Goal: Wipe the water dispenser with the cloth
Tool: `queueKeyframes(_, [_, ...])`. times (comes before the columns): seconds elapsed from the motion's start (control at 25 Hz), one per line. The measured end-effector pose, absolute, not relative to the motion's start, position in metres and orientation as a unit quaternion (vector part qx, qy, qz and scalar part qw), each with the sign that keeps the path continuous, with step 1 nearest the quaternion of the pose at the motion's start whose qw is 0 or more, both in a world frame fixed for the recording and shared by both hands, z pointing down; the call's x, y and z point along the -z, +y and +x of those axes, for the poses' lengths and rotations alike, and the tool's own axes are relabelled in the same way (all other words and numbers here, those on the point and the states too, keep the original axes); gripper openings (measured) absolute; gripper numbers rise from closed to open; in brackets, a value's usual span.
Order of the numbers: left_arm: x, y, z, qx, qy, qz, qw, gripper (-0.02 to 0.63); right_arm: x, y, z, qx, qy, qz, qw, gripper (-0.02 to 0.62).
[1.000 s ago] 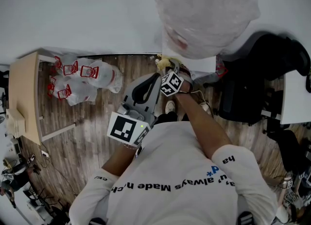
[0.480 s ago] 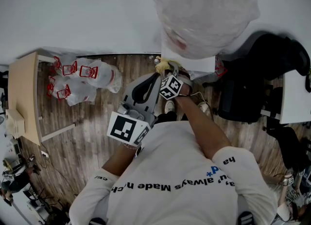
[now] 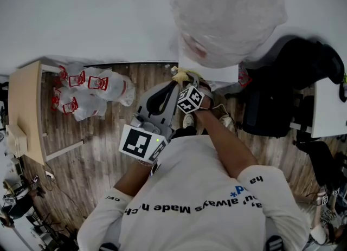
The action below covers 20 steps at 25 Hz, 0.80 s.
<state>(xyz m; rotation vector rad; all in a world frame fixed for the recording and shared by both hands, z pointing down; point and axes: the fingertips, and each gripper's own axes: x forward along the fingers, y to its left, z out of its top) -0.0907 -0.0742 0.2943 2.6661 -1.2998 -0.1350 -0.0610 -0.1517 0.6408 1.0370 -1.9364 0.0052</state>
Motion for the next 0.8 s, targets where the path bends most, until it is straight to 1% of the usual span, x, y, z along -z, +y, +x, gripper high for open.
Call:
queueKeyframes(0.16, [-0.295,-0.077,-0.091,0.048,-0.435,0.895,0.084,0.026,-0.638,-0.153,-0.06,-0.019,-0.791,0.414,0.45,0.061])
queueKeyframes(0.32, [-0.294,-0.078,-0.088,0.05,-0.431,0.897,0.083,0.025,-0.626,-0.159,-0.051,-0.009,-0.79,0.438,0.43,0.061])
queueKeyframes(0.56, [-0.293,-0.078,-0.086,0.053,-0.425,0.9,0.081,0.026,-0.608,-0.174,-0.028,0.015,-0.774,0.475,0.417,0.061])
queueKeyframes(0.8, [-0.294,-0.078,-0.082,0.05,-0.423,0.901,0.083,0.026,-0.61,-0.18,-0.006,0.041,-0.759,0.489,0.428,0.061])
